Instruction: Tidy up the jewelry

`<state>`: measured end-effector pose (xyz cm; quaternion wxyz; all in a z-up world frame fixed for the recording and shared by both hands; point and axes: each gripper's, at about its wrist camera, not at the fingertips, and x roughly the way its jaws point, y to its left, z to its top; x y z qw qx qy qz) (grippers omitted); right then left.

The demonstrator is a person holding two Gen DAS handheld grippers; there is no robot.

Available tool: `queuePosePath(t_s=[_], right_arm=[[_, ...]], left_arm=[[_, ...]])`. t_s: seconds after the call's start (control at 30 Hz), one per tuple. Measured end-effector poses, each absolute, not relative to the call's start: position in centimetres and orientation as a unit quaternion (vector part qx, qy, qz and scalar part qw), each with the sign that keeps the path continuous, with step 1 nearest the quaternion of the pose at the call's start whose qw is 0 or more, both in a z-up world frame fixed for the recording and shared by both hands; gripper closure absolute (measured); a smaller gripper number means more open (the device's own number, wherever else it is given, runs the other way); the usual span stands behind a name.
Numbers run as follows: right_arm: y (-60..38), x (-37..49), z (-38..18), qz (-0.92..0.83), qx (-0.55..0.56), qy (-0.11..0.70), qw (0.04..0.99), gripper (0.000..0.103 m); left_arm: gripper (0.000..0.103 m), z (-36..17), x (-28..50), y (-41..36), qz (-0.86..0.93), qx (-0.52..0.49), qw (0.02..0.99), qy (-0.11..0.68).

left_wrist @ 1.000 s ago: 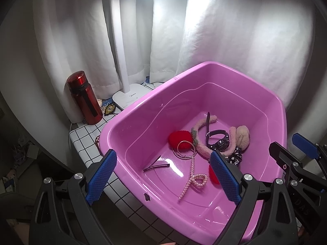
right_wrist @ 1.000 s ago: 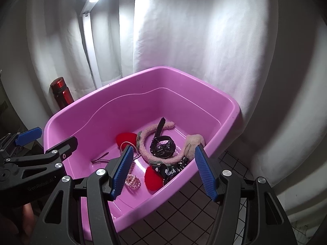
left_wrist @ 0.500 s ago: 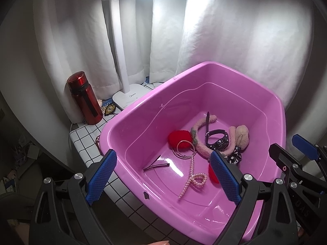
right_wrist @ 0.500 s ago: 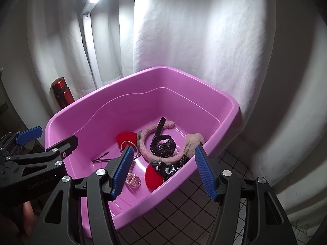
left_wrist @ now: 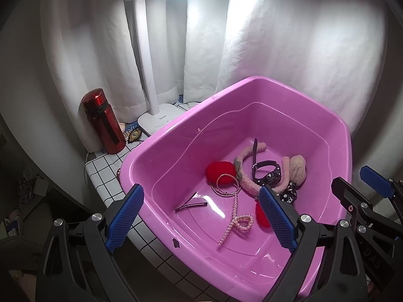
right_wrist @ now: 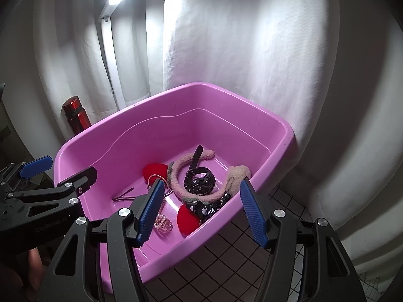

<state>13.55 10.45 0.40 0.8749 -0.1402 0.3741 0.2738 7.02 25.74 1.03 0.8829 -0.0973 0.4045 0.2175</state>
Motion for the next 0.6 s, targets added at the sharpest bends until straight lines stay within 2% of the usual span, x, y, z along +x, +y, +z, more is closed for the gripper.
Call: queuePosePath(t_s=[0.6], right_arm=[[10.67,13.53,0.23,0.276,-0.136,0.377,0.874,0.043]], left_arm=[[0.012,0.82,7.09,25.86,0.227,-0.107,0.878,0.407]])
